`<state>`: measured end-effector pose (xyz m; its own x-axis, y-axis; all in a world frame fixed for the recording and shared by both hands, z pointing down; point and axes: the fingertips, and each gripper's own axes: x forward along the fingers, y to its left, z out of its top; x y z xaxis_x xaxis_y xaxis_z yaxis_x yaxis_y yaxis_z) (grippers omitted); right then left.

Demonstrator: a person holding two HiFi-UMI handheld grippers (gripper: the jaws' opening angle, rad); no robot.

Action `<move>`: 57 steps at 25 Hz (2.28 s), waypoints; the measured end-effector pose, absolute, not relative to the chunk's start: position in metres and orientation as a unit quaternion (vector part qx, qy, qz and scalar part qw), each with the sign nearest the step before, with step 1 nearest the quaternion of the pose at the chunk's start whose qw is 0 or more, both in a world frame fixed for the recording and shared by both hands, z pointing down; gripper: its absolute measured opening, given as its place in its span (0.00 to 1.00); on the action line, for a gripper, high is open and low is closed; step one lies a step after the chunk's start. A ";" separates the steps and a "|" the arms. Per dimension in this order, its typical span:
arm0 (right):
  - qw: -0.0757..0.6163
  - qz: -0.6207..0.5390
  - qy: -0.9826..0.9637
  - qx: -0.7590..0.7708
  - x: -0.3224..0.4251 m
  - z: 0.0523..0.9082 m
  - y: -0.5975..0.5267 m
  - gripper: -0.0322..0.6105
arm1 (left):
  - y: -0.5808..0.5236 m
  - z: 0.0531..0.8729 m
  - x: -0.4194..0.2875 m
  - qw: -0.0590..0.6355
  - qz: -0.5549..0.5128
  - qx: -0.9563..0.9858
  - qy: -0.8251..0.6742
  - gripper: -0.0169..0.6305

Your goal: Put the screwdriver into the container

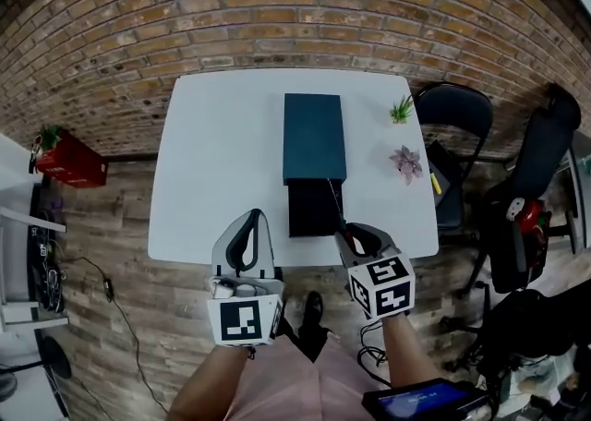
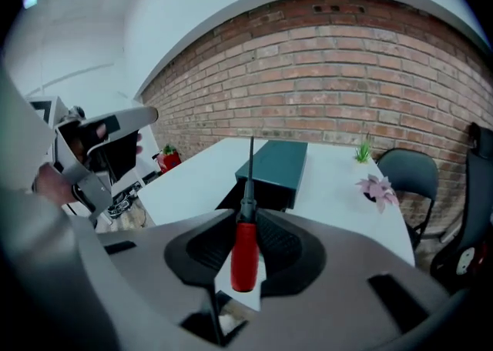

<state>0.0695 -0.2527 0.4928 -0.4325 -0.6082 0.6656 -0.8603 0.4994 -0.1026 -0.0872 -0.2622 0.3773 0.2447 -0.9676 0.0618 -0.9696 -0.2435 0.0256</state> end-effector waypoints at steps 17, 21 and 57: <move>0.439 0.265 -0.766 0.388 0.063 0.551 -0.257 0.19 | -0.290 0.430 -0.105 0.079 0.034 0.785 -0.613 0.04; 0.468 0.275 -0.752 0.375 0.059 0.561 -0.263 0.19 | -0.305 0.429 -0.118 0.089 0.026 0.780 -0.619 0.04; 0.437 0.285 -0.767 0.373 0.017 0.576 -0.322 0.26 | -0.351 0.420 -0.150 0.084 0.025 0.782 -0.617 0.04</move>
<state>0.0168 -0.3215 0.5760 -0.3401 -0.3245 0.8826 -0.8217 0.5590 -0.1111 -0.1497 -0.3513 0.4197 0.2372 -0.9608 0.1434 -0.9693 -0.2243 0.1005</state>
